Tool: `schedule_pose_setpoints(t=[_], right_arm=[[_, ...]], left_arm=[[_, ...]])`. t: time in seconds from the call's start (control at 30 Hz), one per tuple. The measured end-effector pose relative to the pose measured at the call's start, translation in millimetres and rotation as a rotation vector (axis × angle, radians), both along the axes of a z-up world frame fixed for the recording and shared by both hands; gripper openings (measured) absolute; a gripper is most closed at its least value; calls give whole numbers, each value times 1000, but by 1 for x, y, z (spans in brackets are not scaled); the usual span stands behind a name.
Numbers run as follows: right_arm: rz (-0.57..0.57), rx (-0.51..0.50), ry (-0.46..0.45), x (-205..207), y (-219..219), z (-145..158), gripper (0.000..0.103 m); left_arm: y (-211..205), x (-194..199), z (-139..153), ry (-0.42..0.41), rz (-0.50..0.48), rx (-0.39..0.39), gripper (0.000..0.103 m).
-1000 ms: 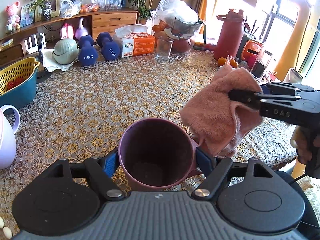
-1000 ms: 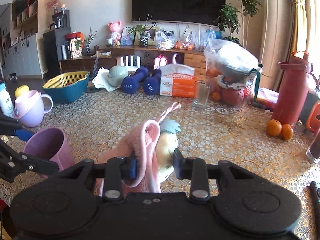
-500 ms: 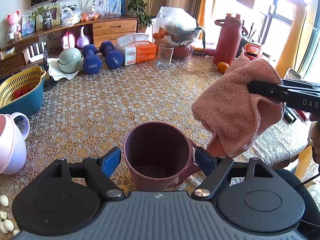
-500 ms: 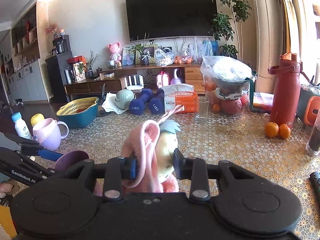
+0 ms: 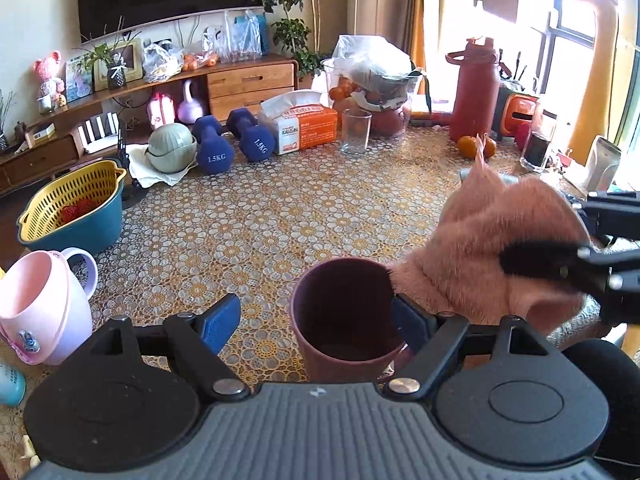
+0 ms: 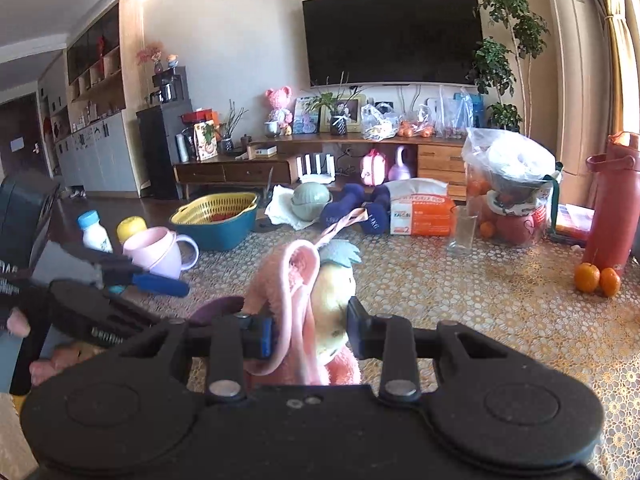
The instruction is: Clean container
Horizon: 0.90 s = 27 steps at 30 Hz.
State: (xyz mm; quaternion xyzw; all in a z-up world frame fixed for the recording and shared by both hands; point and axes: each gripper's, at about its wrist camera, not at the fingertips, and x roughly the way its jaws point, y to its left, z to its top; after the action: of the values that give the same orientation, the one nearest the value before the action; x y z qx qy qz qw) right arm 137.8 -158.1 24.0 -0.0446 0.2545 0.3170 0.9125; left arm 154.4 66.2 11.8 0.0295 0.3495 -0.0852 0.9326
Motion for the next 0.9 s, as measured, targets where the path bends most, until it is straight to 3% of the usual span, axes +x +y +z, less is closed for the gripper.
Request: schedule_pose_setpoints(t=[0.1, 0.17, 0.43, 0.63, 0.8, 0.9], right_arm=[[19, -73, -16, -6, 19, -17, 34], [16, -105, -27, -6, 24, -23, 34], [-108, -176, -49, 3, 2, -32, 33], [-178, -100, 1, 5, -25, -28, 33], [-127, -23, 26, -19, -26, -20, 33], [-76, 7, 46, -35, -19, -17, 33]], left_arm=[[3, 3, -5, 14, 18, 7, 77], [6, 5, -10, 35, 23, 0, 68], [12, 4, -13, 37, 25, 26, 67], [16, 9, -10, 28, 35, 60, 67], [16, 22, -10, 35, 46, 70, 67], [16, 31, -12, 49, 50, 70, 55]])
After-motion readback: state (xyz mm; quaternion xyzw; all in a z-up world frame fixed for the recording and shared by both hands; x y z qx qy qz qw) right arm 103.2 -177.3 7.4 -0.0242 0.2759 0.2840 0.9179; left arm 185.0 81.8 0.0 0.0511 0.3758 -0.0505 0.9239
